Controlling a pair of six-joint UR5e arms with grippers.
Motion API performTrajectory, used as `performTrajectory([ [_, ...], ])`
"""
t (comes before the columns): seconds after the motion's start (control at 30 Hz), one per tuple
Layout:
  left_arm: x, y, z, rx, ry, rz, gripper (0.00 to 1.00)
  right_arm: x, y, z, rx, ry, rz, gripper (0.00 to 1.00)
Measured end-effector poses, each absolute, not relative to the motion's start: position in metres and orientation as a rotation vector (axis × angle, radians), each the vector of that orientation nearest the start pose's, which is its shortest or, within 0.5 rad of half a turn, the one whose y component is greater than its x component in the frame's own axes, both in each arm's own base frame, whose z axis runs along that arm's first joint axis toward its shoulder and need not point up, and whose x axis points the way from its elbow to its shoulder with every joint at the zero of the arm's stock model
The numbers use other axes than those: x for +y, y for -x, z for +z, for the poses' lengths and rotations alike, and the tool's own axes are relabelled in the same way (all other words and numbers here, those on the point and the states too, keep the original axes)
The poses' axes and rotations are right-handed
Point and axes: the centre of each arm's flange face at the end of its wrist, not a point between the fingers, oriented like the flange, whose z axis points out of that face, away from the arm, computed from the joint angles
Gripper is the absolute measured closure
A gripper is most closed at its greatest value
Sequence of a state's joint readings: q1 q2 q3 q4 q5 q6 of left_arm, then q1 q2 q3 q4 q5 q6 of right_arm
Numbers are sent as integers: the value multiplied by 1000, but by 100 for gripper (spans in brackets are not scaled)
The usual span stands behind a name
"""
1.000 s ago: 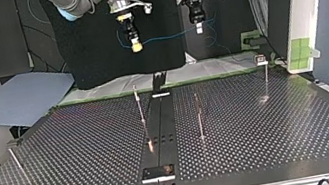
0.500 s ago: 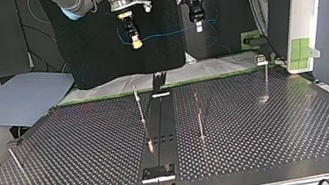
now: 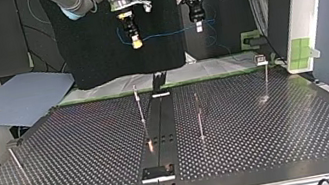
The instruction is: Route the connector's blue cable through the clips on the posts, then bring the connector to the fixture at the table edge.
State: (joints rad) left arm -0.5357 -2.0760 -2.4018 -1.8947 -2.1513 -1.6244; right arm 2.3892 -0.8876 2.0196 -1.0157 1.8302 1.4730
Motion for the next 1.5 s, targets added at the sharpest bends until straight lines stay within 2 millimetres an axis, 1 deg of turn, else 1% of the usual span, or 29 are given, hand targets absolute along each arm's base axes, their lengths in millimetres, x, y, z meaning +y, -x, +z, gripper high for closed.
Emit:
performTrajectory([
  [0.2,-256,-280,46,1647,46,36,100,-275,-455,29,-822,-1738,1455,100],
  [0.37,-256,-283,53,1646,80,34,100,-276,-470,51,-828,-1724,1521,100],
  [0.57,-257,-280,67,1647,98,10,100,-271,-479,79,-848,-1738,1599,100],
  [0.77,-255,-280,82,1647,105,13,100,-267,-481,103,-877,-1753,1657,100],
  [1.0,-252,-282,101,1641,119,29,100,-270,-476,129,-939,-1739,1689,100],
  [1.2,-254,-291,122,1621,125,39,100,-274,-470,150,-960,-1727,1692,100],
  [1.33,-259,-303,144,1593,127,30,100,-280,-466,166,-970,-1705,1701,100],
  [1.5,-266,-316,170,1558,131,16,100,-287,-461,191,-966,-1670,1715,100],
])
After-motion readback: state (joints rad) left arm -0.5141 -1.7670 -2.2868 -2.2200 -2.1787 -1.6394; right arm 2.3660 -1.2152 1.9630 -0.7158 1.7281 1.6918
